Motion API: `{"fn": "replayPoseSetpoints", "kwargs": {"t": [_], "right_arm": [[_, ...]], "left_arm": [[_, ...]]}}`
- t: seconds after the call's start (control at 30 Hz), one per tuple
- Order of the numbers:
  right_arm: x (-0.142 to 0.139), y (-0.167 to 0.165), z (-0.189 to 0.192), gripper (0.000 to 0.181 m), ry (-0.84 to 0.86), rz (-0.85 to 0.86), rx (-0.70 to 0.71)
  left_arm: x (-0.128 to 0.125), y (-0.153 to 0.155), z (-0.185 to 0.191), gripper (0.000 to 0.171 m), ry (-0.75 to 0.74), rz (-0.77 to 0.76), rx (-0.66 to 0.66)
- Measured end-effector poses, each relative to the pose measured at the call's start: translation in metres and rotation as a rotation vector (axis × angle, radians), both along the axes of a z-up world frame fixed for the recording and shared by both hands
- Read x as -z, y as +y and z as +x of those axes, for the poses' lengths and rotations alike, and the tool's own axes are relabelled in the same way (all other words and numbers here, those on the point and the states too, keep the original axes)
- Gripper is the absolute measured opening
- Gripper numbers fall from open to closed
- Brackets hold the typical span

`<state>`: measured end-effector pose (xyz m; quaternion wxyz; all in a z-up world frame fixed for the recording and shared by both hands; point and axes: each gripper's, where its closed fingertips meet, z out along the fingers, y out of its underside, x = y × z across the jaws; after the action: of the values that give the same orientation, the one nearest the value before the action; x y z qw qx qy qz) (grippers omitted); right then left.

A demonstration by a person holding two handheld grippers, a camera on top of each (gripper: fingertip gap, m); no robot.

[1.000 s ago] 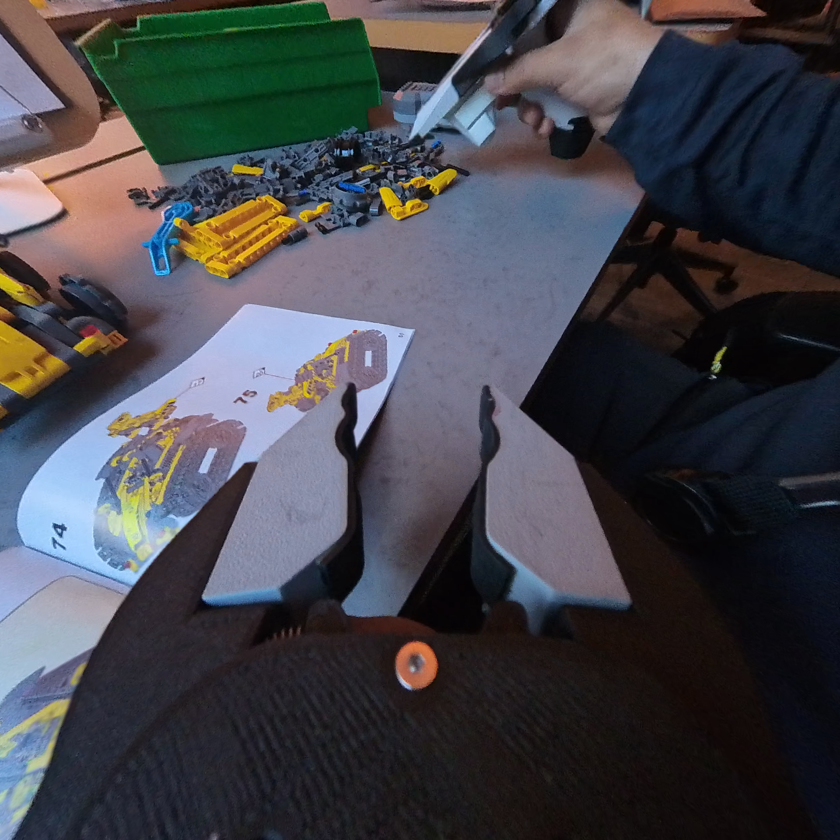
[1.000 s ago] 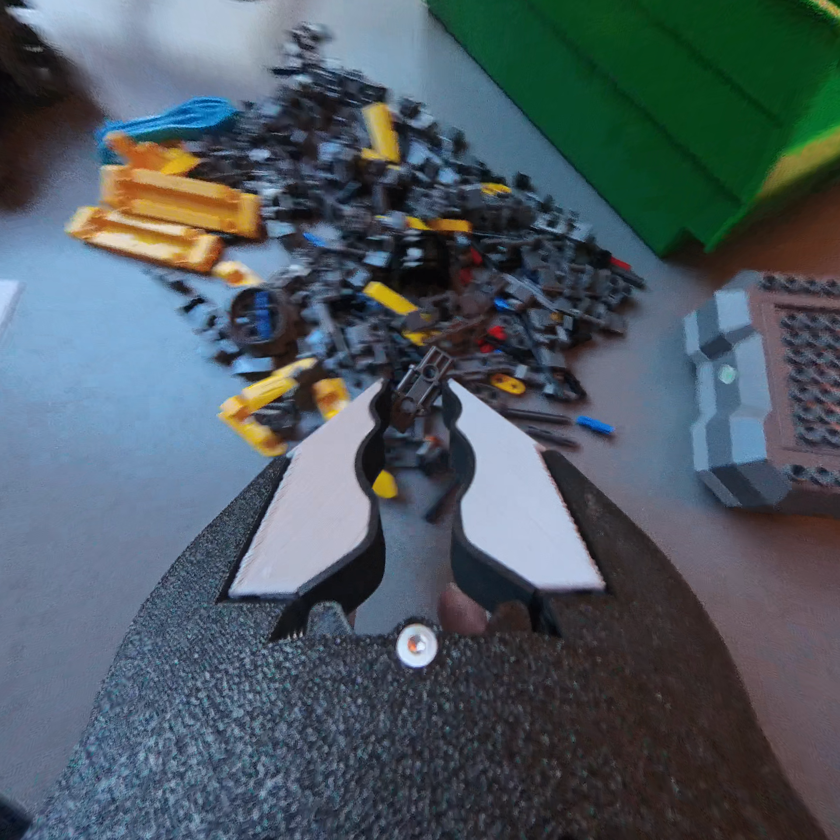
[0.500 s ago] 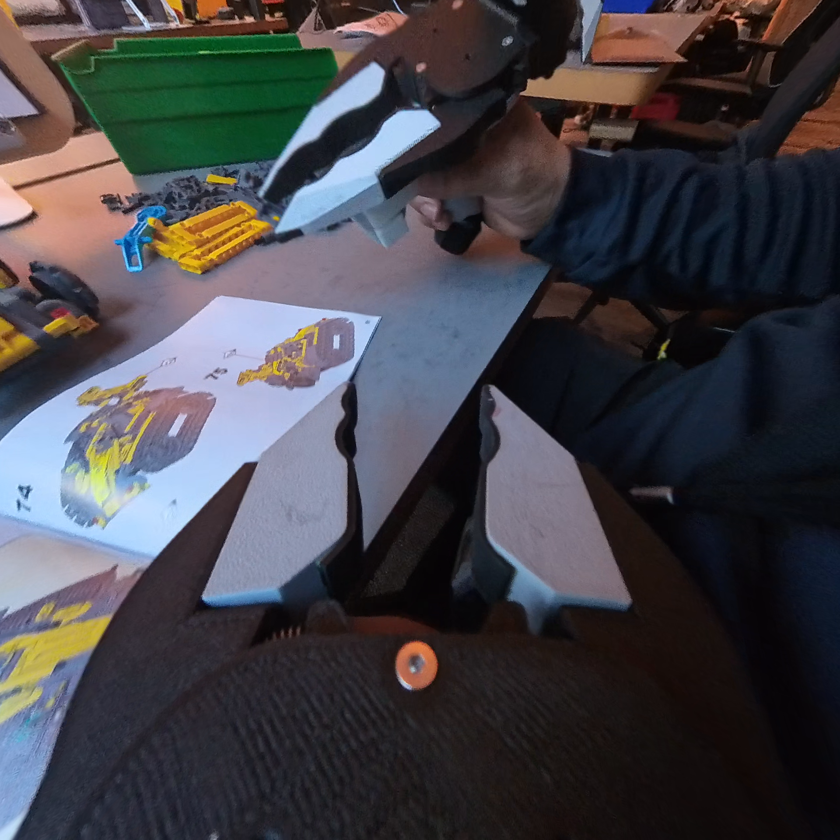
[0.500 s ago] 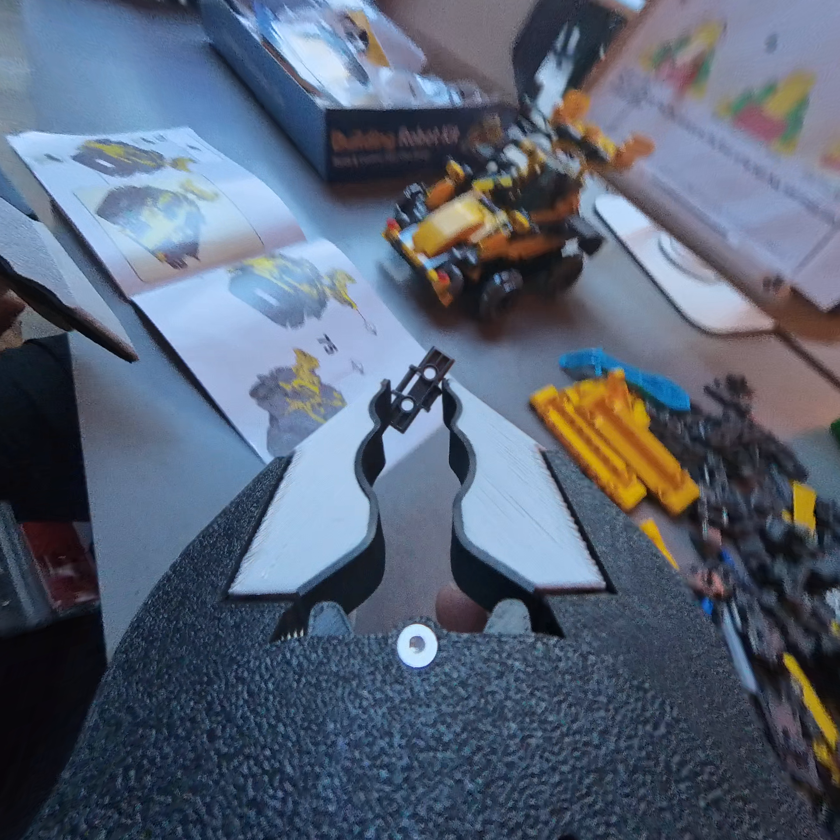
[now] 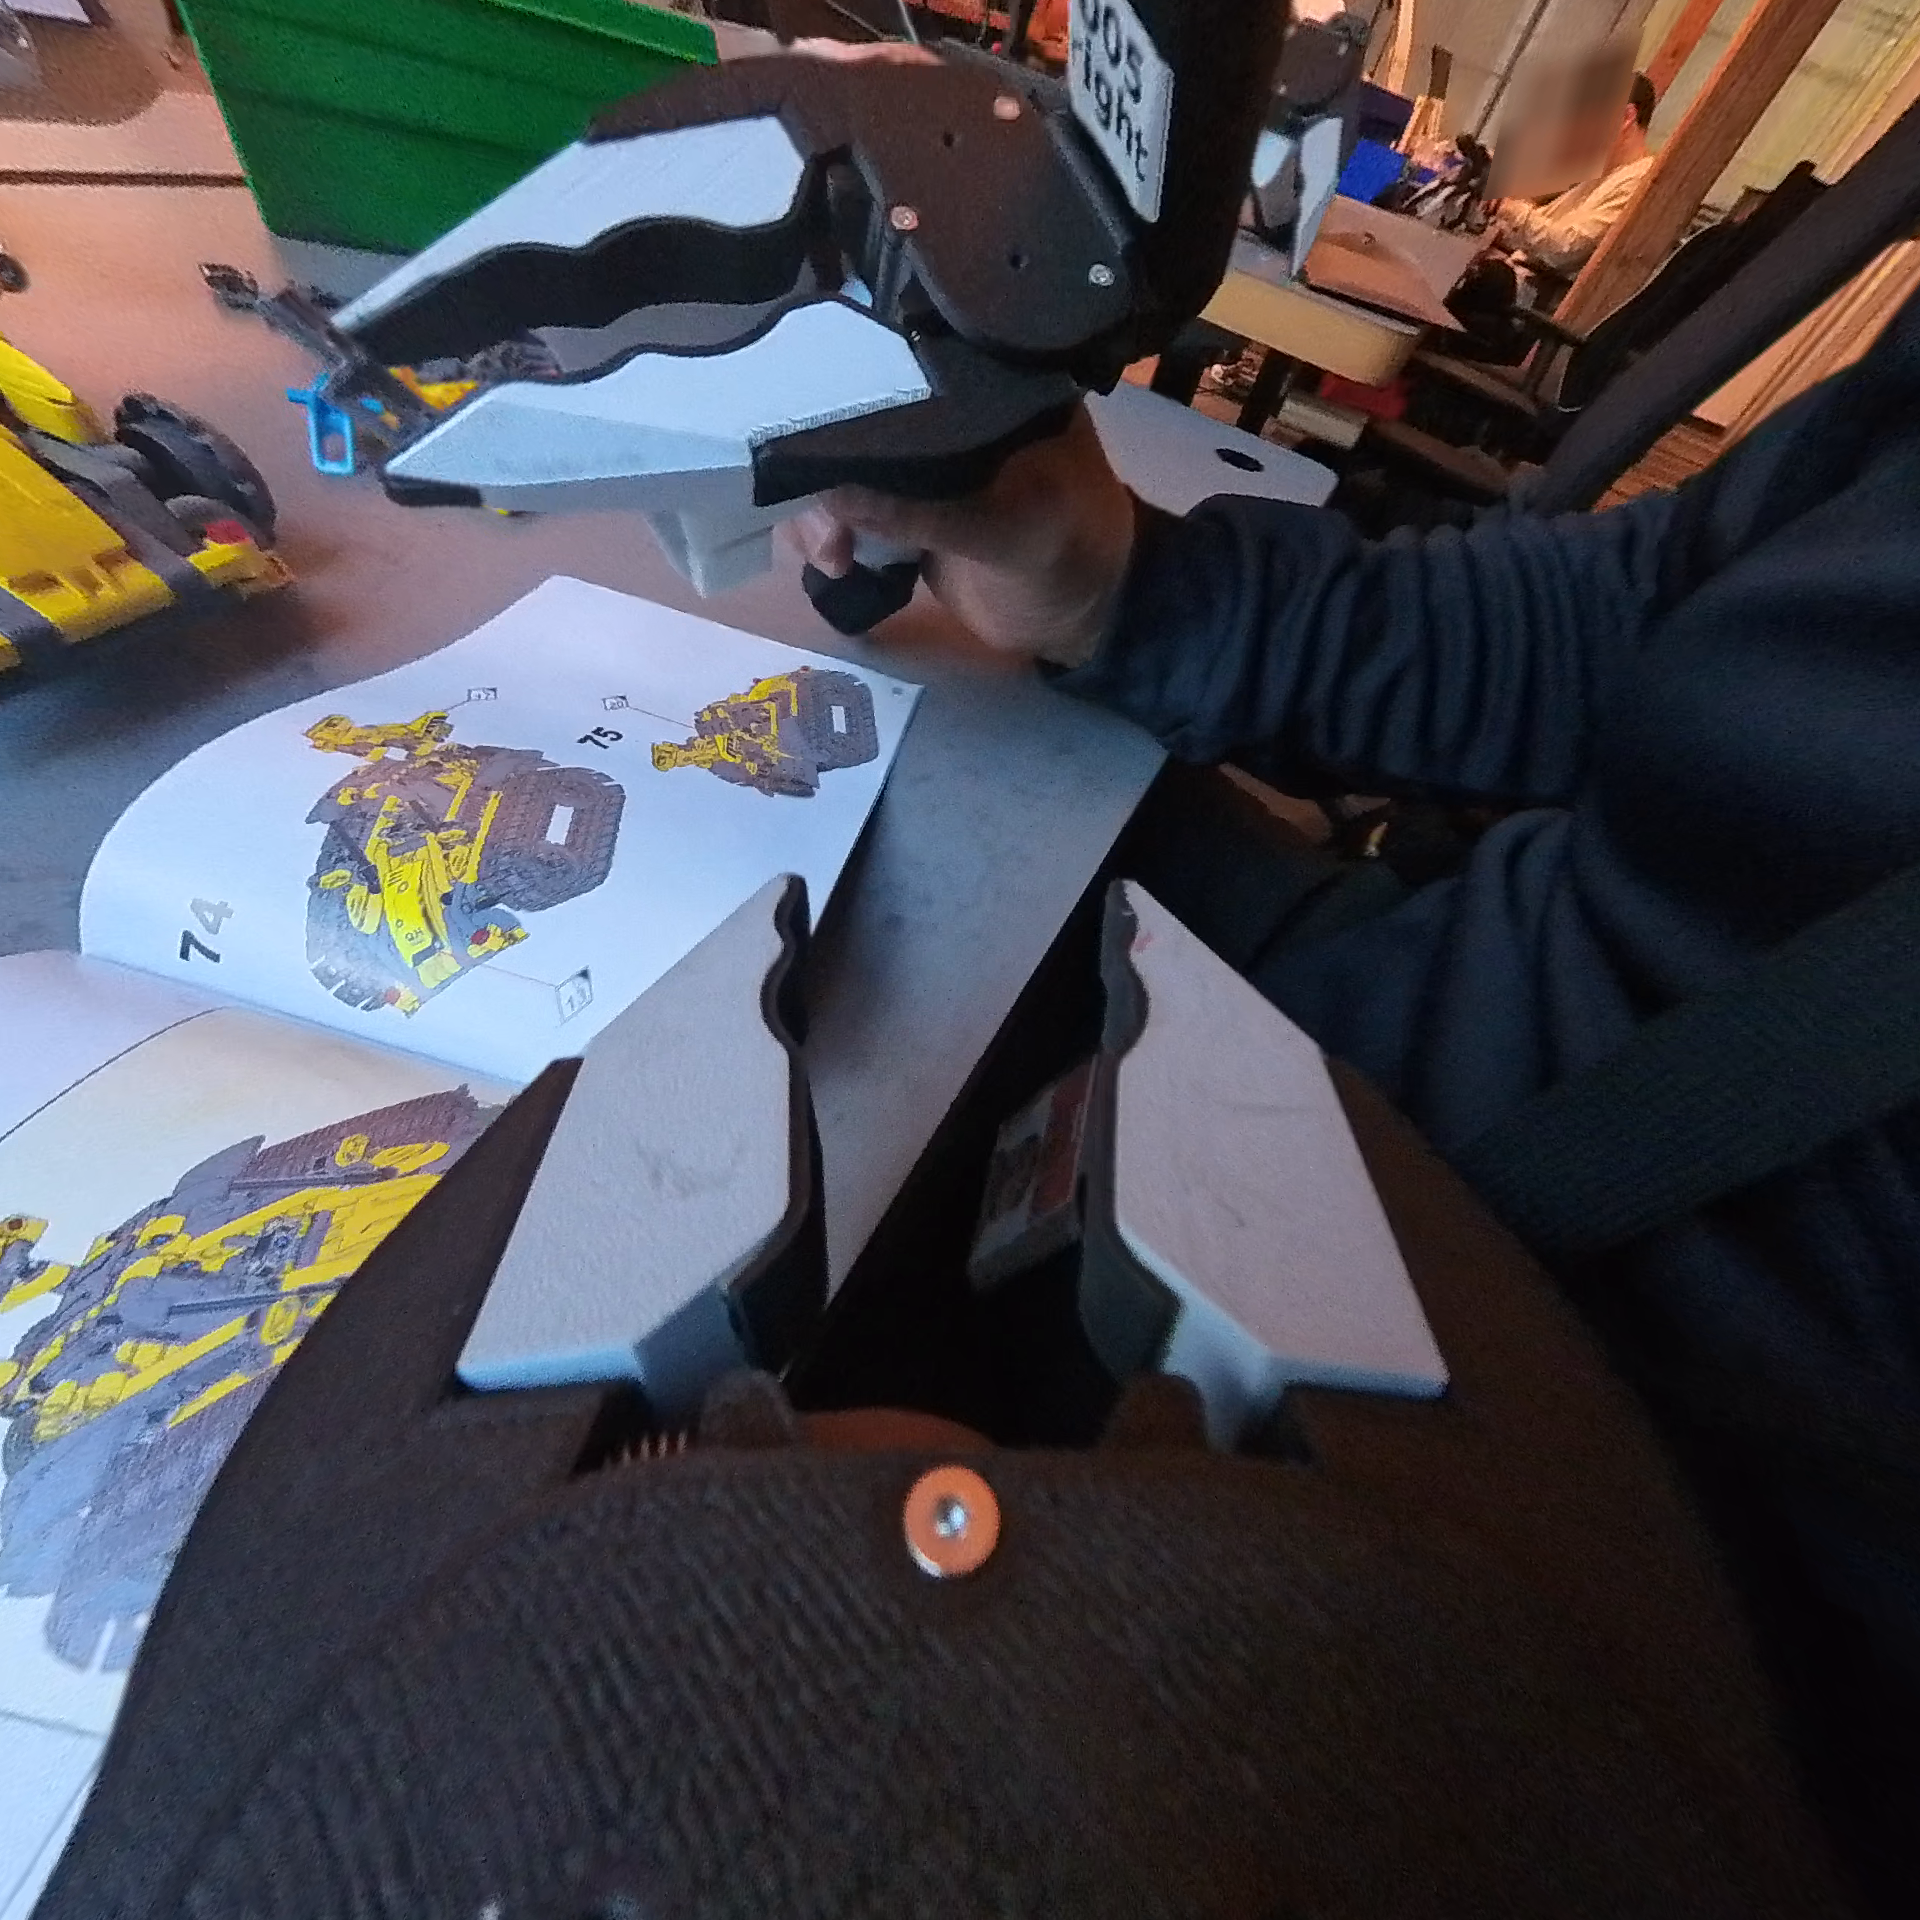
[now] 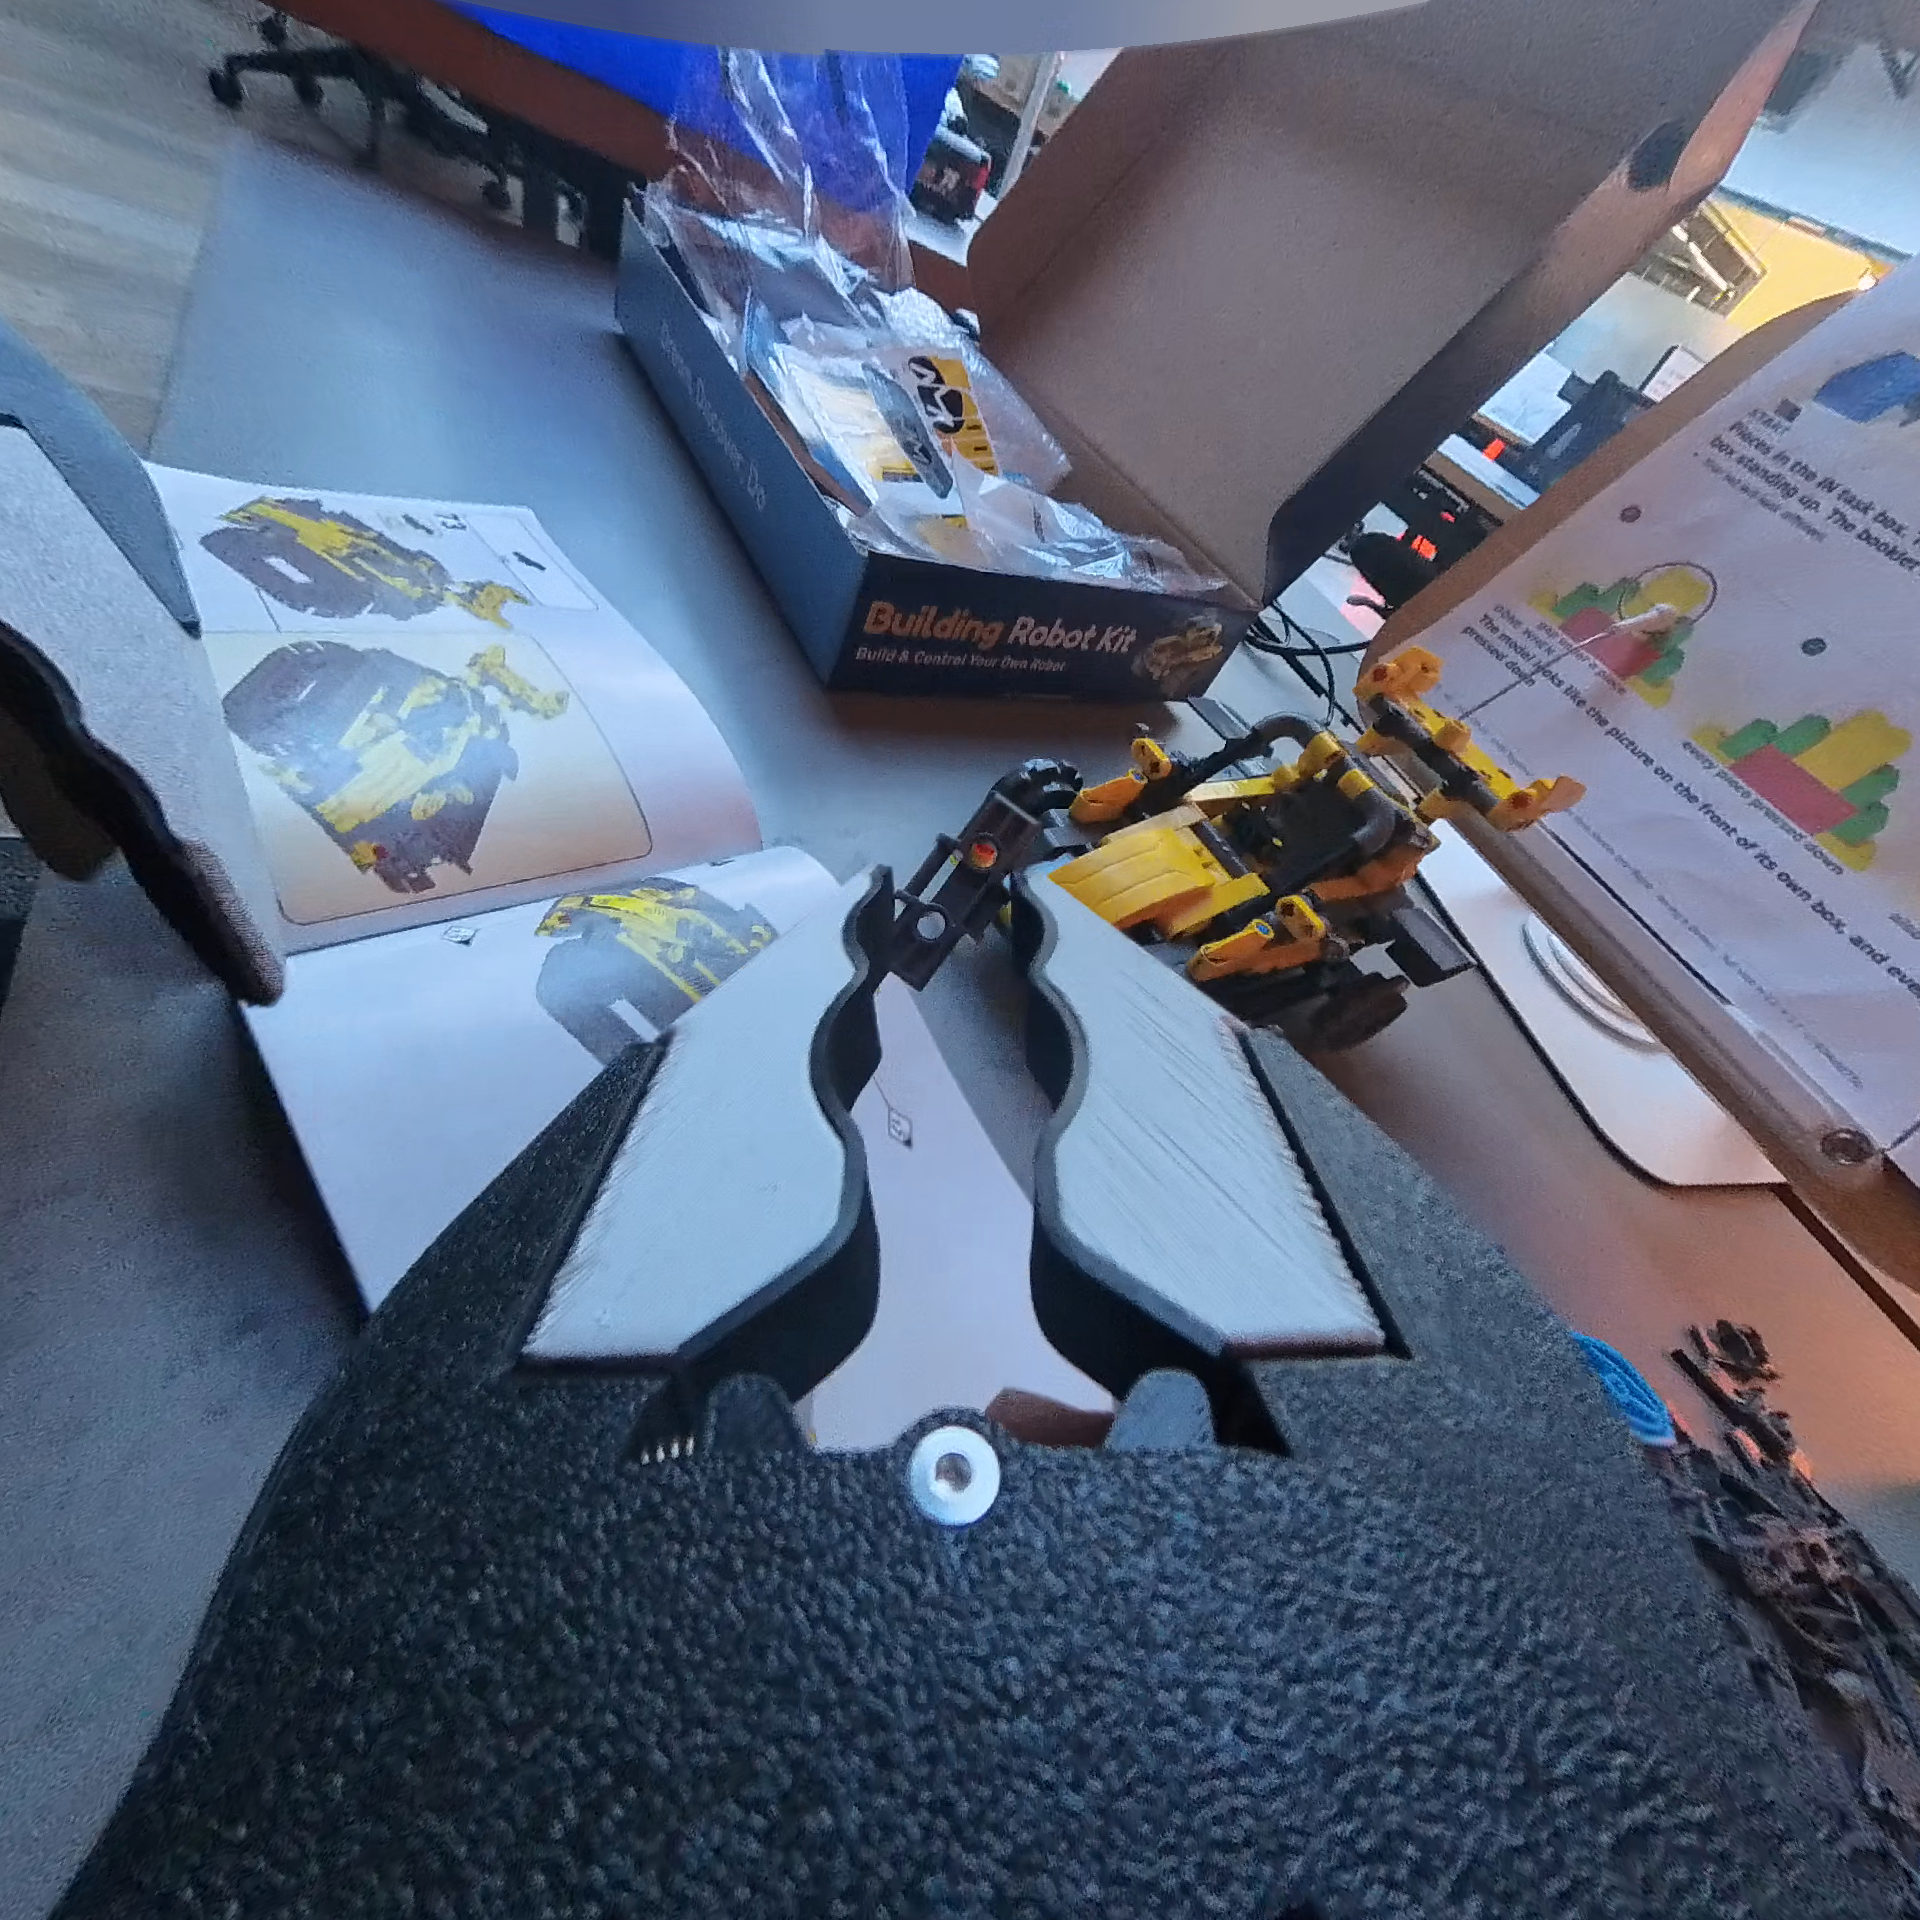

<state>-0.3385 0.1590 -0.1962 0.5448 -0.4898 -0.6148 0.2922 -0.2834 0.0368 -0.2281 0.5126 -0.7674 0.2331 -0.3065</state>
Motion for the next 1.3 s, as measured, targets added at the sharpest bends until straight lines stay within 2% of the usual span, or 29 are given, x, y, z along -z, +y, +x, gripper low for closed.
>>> {"fn": "replayPoseSetpoints", "kwargs": {"t": [0.1, 0.27, 0.4, 0.57, 0.77, 1.0, 1.2, 1.3], "right_arm": [[0.013, 0.001, -0.004, 0.022, -0.050, -0.030, -0.006], [0.015, 0.005, -0.005, 0.022, -0.064, -0.006, 0.019], [0.008, 0.012, -0.001, 0.022, -0.022, -0.038, 0.040], [-0.003, 0.024, 0.013, 0.021, 0.041, -0.073, 0.085], [-0.011, 0.040, 0.051, 0.022, 0.051, -0.038, 0.177], [0.015, 0.036, 0.107, 0.022, -0.100, -0.084, 0.241], [0.024, 0.058, 0.152, 0.022, -0.156, 0.052, 0.452], [0.025, 0.055, 0.155, 0.022, -0.142, 0.086, 0.439]], "left_arm": [[0.001, -0.001, -0.002, 0.051, -0.012, -0.005, 0.014], [0.008, 0.000, -0.005, 0.050, -0.026, -0.039, 0.021], [0.009, 0.003, -0.008, 0.050, -0.062, -0.070, 0.012], [0.008, 0.000, -0.001, 0.050, -0.039, -0.048, 0.022], [0.012, -0.001, 0.009, 0.049, 0.014, -0.035, 0.023], [0.016, -0.005, 0.016, 0.047, 0.062, -0.021, 0.042], [0.014, -0.008, 0.024, 0.048, 0.079, -0.010, 0.063], [0.013, -0.012, 0.029, 0.047, 0.084, 0.003, 0.076]]}}
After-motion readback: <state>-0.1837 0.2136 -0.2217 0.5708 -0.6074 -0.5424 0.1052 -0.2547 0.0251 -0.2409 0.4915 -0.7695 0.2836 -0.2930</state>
